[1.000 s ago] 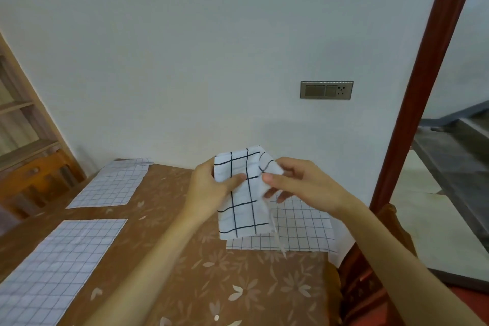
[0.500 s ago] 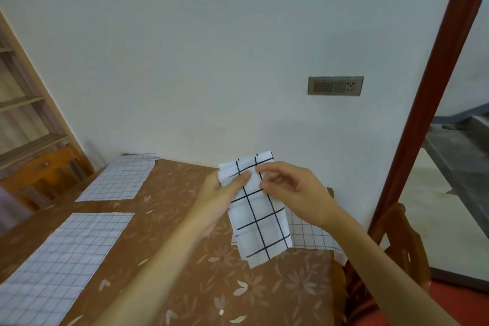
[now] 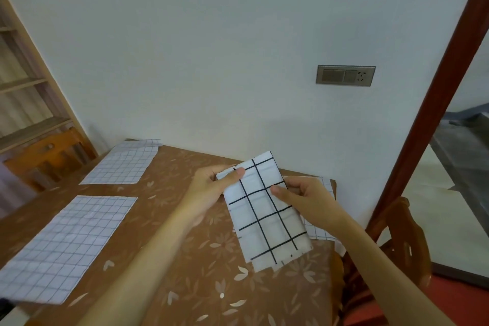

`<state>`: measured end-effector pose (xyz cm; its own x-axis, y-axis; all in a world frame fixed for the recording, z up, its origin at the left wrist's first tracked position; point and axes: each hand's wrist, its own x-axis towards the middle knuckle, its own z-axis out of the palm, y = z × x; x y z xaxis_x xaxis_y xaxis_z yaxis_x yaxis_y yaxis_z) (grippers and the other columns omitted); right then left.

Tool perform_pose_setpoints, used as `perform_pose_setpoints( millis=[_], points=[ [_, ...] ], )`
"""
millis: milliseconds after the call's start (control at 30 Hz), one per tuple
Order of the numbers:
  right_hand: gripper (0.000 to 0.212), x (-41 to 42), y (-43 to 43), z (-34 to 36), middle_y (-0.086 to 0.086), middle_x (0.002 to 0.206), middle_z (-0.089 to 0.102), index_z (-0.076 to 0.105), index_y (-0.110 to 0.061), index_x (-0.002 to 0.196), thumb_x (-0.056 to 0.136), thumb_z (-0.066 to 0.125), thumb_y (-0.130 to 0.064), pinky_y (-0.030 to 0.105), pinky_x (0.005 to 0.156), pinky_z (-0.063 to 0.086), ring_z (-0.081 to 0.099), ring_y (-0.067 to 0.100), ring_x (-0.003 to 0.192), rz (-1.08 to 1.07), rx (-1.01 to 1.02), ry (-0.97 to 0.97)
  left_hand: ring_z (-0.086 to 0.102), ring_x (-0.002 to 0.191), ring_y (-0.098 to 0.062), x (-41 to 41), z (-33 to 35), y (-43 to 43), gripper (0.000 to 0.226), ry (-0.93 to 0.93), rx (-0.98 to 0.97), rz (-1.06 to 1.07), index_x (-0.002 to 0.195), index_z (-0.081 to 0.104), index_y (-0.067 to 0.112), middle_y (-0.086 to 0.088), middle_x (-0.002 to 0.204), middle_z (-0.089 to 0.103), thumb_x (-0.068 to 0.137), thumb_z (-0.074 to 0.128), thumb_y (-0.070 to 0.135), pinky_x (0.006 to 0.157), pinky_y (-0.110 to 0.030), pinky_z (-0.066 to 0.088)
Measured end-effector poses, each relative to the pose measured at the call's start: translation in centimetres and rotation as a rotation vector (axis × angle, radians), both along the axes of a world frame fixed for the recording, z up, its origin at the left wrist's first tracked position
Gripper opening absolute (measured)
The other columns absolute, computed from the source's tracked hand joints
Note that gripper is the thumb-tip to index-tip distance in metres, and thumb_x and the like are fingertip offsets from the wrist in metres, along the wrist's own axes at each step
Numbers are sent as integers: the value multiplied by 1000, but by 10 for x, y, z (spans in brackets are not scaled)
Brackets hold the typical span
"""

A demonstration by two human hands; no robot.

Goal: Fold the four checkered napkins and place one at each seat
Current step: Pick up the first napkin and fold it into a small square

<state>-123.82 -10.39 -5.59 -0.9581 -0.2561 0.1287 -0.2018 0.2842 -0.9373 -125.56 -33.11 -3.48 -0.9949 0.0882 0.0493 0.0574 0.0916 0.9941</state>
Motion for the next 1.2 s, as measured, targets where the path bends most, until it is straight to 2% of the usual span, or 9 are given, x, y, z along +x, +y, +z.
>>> perform_pose_setpoints(
  millis=[67, 233, 300, 400, 633, 767, 900, 1067, 1200],
  points=[
    [16, 0, 0, -2, -15, 52, 60, 76, -16, 94, 97, 63, -26, 17, 55, 44, 52, 1, 48, 4, -57, -11, 76, 94, -14, 0, -1, -2, 20, -31, 24, -34, 108, 76, 21, 2, 104, 80, 91, 71, 29, 77, -28, 60],
    [36, 1, -4, 6, -19, 40, 55, 55, -24, 68, 100, 56, -10, 5, 48, 40, 54, -7, 40, -65, -166, 46, 75, 104, -17, 11, -14, -1, 36, -184, -84, -272, 122, 69, 23, 4, 115, 78, 87, 77, 22, 82, -32, 61],
    [11, 1, 0, 6, -10, 63, 74, 68, -20, 92, 99, 59, -21, 16, 59, 54, 70, 2, 60, 11, -140, -30, 74, 109, -20, 10, -17, -4, 36, -154, -85, -275, 123, 70, 17, 0, 118, 77, 88, 76, 17, 93, -40, 59],
    [23, 3, 5, 4, 2, 100, 80, 65, -25, 121, 99, 58, -26, 28, 67, 60, 77, 20, 88, 99, -68, -165, 74, 108, -22, 7, -16, -9, 33, -125, -67, -254, 122, 72, 13, -3, 117, 77, 89, 75, 15, 94, -42, 59],
    [25, 6, 13, -7, 9, 99, 79, 70, -12, 117, 103, 52, -21, 32, 72, 60, 76, 23, 83, 60, -140, -265, 67, 105, -48, 6, -15, -20, 33, -151, -78, -325, 123, 72, 19, -14, 114, 77, 91, 71, 27, 79, -49, 44],
    [26, 8, 11, -7, 16, 99, 77, 70, -2, 111, 103, 50, -17, 36, 74, 60, 75, 26, 85, 33, -303, -362, 73, 72, -19, 7, -11, -20, 33, -154, -47, -335, 127, 68, 18, -8, 100, 79, 94, 67, 17, 51, -20, 50],
    [24, 8, 9, -6, 14, 109, 77, 71, -6, 115, 102, 52, -12, 41, 86, 60, 74, 31, 98, -6, -282, -310, 69, 90, -35, 5, -14, -23, 36, -138, -98, -372, 127, 68, 25, -13, 112, 77, 92, 70, 25, 51, -20, 51],
    [28, 8, 8, -6, 19, 112, 75, 72, -8, 117, 100, 50, -3, 43, 83, 60, 72, 34, 95, 12, -431, -314, 63, 47, -2, 8, -13, -22, 20, -145, 0, -391, 116, 65, 9, 7, 59, 70, 102, 52, 4, 45, -13, 48],
    [38, 8, 8, -8, 17, 98, 75, 78, -7, 101, 101, 41, 1, 33, 67, 62, 71, 31, 84, 11, -595, -353, 68, 50, -13, 7, -14, -28, 35, -118, 146, -322, 102, 75, 5, -10, 70, 73, 102, 42, -5, 48, -21, 57]
  ],
)
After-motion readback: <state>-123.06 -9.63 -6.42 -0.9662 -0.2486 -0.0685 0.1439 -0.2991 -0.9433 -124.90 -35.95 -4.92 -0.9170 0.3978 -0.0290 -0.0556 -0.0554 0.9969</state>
